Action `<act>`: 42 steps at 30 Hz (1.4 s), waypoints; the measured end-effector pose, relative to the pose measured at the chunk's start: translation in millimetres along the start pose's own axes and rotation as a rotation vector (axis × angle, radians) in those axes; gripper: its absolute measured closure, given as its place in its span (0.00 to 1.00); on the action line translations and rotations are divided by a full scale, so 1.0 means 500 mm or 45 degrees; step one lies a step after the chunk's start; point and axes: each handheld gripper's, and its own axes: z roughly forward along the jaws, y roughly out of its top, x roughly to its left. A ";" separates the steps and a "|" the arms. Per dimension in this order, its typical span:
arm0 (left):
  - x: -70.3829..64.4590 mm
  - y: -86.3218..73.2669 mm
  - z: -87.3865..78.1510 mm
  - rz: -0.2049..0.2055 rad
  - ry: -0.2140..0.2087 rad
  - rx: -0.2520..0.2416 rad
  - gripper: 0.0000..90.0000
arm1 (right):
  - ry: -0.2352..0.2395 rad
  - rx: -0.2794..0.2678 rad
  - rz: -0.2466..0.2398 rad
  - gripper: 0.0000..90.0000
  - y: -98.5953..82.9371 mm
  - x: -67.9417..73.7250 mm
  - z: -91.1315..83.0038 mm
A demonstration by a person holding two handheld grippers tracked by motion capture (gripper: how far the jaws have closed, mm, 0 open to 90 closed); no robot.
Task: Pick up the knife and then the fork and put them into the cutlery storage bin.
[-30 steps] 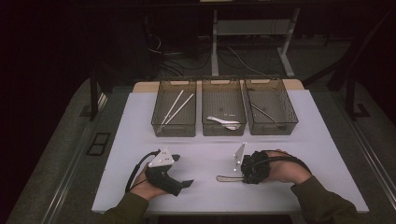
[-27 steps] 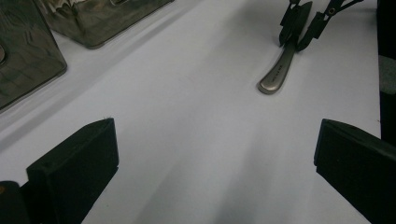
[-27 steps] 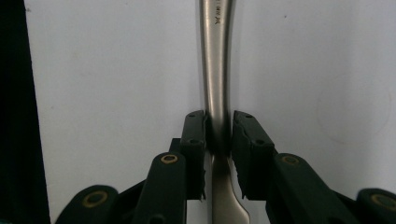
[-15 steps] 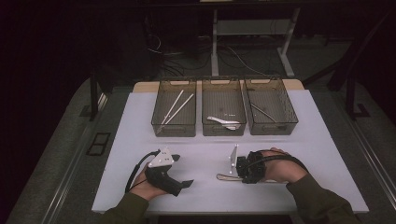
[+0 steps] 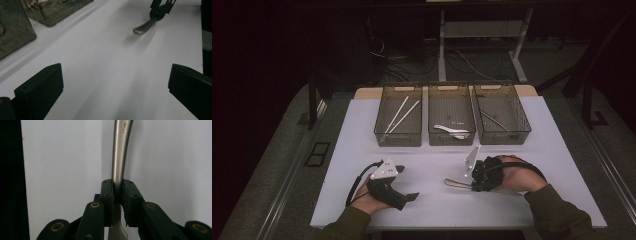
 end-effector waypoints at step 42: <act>0.003 -0.001 0.000 -0.014 -0.004 -0.011 0.00 | -0.597 -0.865 0.760 0.88 -0.164 -0.215 -0.301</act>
